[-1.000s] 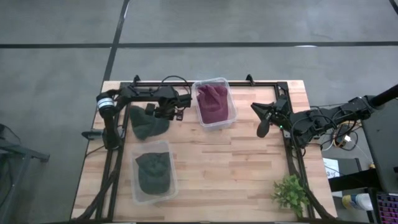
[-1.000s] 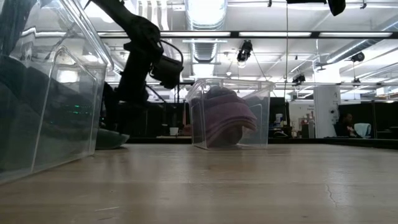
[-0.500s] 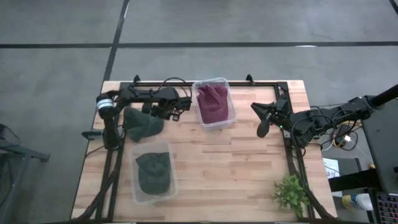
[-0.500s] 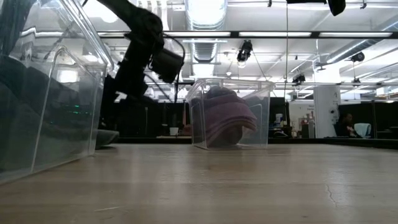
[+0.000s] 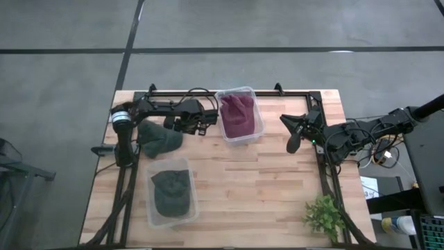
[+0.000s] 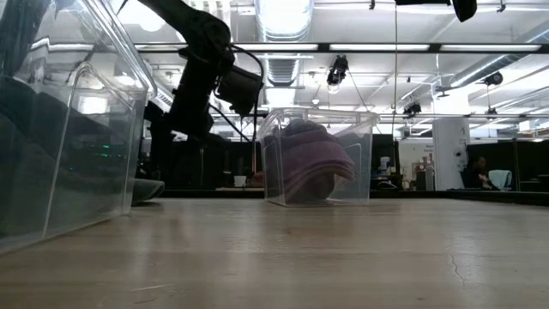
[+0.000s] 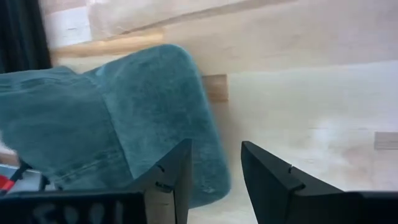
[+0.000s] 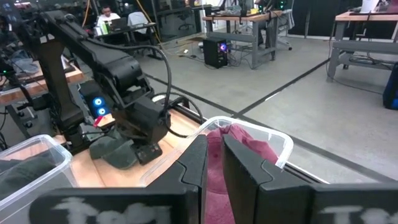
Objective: Pick & Place hat
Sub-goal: Put the green cap into the bottom transparent bin
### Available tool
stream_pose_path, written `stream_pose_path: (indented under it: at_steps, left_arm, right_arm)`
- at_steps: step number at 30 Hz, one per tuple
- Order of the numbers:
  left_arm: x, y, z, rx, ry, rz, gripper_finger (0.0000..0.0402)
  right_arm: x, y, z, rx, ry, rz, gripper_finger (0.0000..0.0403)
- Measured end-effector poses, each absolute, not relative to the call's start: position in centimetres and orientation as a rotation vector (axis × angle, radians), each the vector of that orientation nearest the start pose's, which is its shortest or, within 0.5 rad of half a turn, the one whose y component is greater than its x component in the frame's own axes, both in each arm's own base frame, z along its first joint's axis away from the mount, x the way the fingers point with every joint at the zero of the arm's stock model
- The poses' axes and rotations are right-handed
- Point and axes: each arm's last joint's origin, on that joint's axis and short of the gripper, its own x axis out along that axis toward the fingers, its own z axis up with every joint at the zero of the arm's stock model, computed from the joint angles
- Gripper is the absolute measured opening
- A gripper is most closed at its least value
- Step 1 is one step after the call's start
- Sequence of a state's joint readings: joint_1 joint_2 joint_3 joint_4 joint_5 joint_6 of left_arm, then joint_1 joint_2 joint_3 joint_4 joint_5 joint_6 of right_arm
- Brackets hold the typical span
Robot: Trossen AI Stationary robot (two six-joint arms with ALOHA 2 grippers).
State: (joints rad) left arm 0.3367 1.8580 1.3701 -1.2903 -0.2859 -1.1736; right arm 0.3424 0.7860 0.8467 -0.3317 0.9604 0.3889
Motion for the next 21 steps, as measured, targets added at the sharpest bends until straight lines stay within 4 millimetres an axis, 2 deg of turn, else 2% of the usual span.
stream_pose_path:
  at_steps: [14,21]
  left_arm:
    - [30.6,11.5,17.0,-0.766,1.444,1.457,0.0131]
    - [30.6,11.6,16.4,-0.712,1.456,1.490,0.0131]
  right_arm:
    - [15.5,3.0,34.3,0.217,0.089,-0.644,0.0043]
    - [15.5,3.0,34.4,0.223,0.082,-0.641,0.0043]
